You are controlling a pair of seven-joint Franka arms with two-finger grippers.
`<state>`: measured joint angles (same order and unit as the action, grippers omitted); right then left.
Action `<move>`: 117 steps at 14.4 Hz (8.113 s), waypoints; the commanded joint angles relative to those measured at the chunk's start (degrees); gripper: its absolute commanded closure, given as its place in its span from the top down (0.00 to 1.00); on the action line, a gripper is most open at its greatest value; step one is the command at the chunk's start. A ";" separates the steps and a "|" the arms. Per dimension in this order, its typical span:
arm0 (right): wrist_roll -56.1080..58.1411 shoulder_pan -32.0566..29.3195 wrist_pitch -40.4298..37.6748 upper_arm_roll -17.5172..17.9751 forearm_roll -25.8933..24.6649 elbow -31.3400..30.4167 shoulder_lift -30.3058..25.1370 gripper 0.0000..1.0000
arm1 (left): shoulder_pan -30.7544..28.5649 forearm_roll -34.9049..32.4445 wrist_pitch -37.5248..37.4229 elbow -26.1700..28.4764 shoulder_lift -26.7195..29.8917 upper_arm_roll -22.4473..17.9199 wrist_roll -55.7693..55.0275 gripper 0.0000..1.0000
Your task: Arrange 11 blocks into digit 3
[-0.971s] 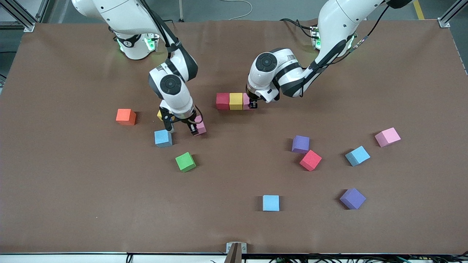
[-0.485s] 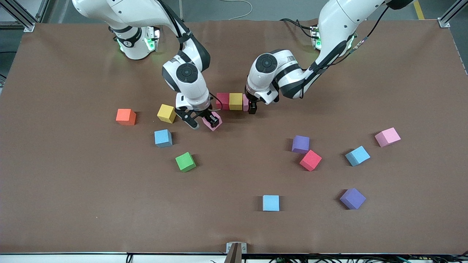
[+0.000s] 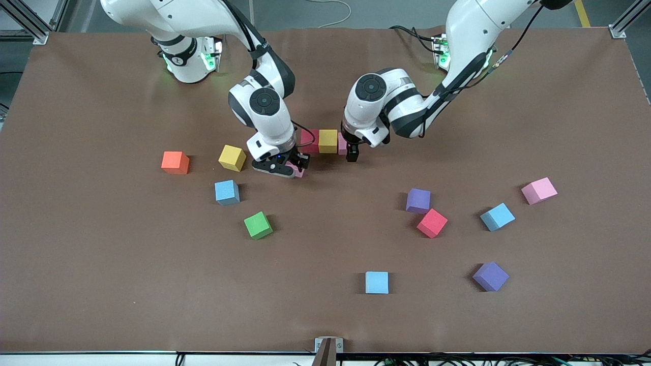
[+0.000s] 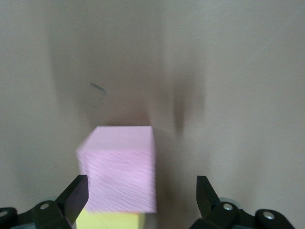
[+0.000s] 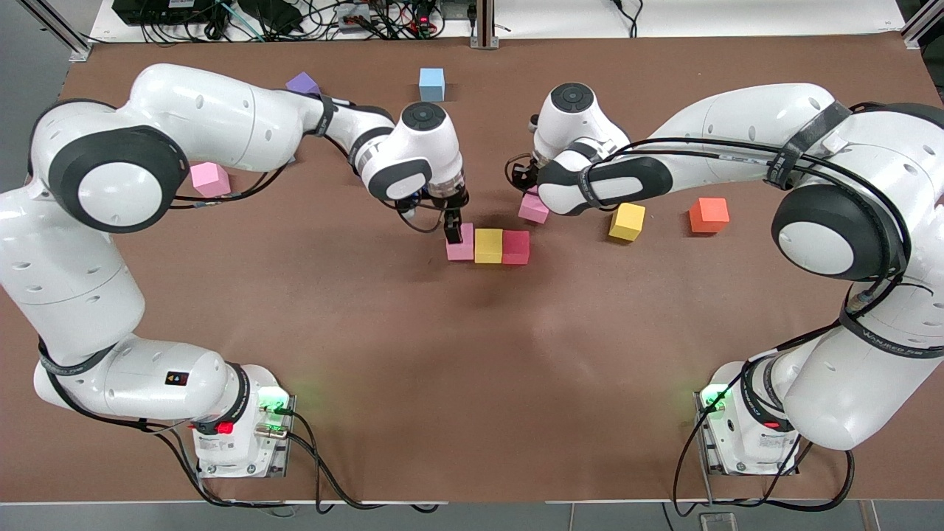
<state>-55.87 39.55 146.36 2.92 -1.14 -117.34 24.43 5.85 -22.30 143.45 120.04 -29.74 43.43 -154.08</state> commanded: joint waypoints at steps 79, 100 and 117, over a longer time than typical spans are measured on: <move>4.36 5.71 -1.87 -0.02 -0.44 4.57 4.49 0.11 | -13.49 6.83 -49.32 -36.02 10.67 -11.61 92.30 0.30; 10.77 5.10 -6.34 -0.11 -1.06 4.31 3.61 1.00 | -13.85 7.10 -49.32 -36.63 10.67 -11.43 94.23 0.30; 7.53 -1.04 -12.23 -0.72 2.54 5.98 -6.83 1.00 | -13.93 7.10 -49.32 -36.63 10.58 -11.43 94.32 0.30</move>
<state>-47.18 41.45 136.35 1.91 0.32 -109.29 22.28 -7.66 -16.24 94.66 83.02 -20.32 31.84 -60.89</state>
